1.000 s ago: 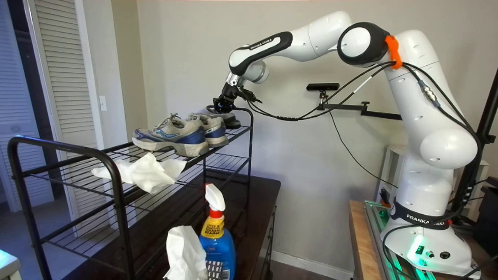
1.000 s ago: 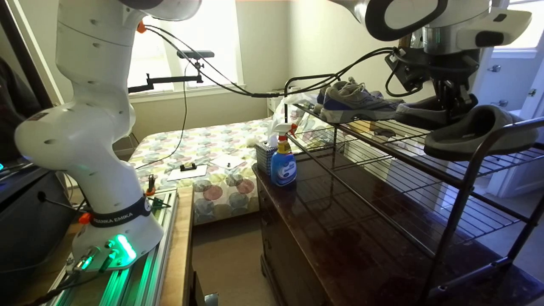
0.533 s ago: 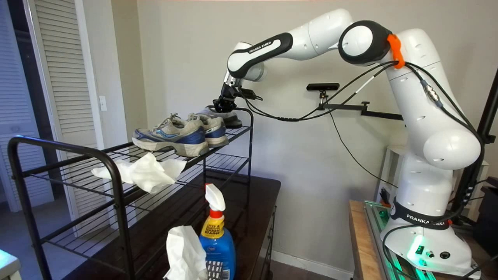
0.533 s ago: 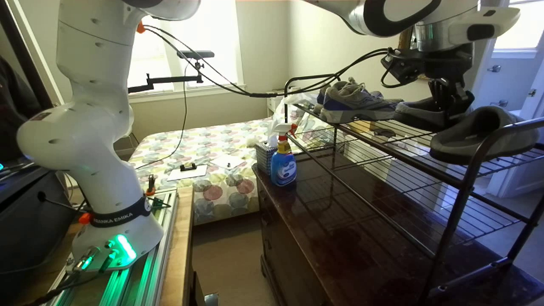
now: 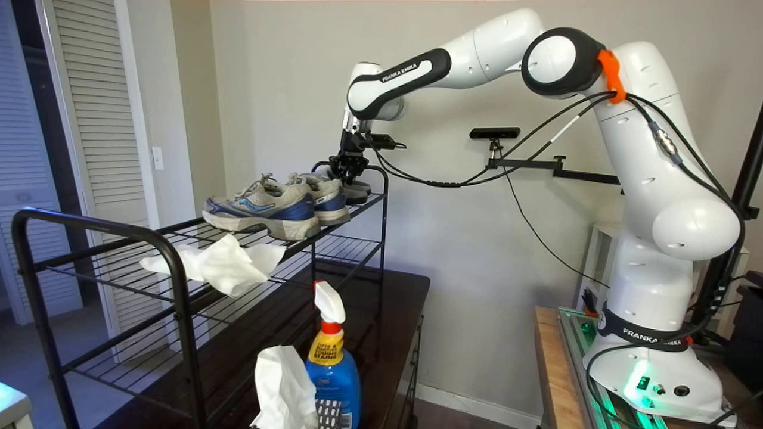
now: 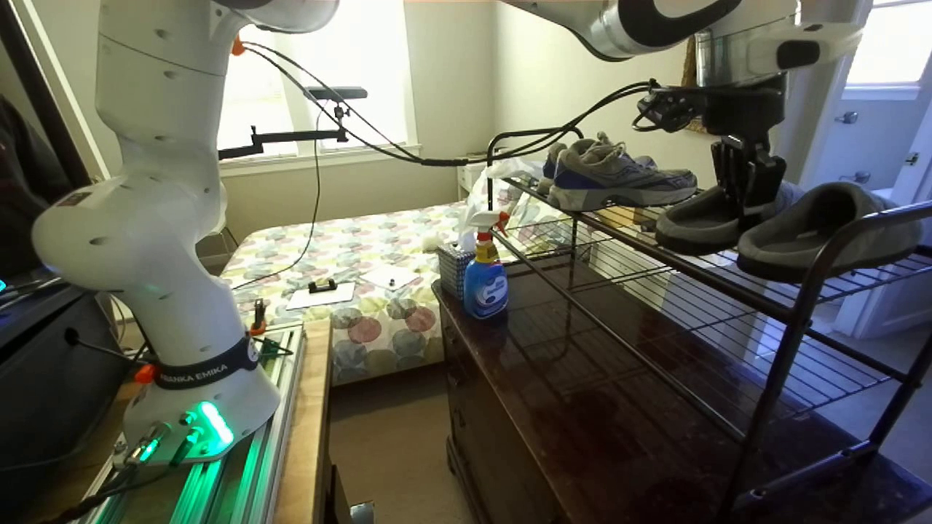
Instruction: Remove the grey slide from the middle rack and put it next to the other slide on the top rack
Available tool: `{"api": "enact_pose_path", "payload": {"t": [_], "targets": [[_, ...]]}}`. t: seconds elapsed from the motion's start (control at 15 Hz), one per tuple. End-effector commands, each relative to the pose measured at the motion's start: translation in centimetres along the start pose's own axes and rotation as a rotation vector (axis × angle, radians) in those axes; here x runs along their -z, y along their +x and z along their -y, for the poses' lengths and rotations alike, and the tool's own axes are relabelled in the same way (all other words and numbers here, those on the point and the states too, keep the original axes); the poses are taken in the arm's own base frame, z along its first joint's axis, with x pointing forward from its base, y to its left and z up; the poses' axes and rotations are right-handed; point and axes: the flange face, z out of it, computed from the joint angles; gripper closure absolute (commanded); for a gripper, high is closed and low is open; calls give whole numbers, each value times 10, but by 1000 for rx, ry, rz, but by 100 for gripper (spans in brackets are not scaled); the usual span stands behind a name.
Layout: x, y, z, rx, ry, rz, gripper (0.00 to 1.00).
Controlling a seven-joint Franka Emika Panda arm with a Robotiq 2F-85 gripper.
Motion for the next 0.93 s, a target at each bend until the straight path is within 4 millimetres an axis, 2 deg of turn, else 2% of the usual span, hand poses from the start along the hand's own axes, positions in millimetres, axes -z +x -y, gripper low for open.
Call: {"api": "enact_pose_path", "payload": {"t": [0.0, 0.13, 0.33, 0.53, 0.67, 0.73, 0.8, 0.87], "targets": [[10, -15, -2, -6, -46, 56, 36], [21, -18, -3, 4, -44, 65, 22], [55, -23, -5, 55, -18, 52, 2], [92, -36, -9, 196, -36, 86, 0], [110, -41, -17, 286, -88, 63, 0], [117, -41, -20, 331, -116, 36, 0], [107, -27, -15, 246, -70, 46, 0], [115, -29, -18, 275, -85, 38, 0]]}}
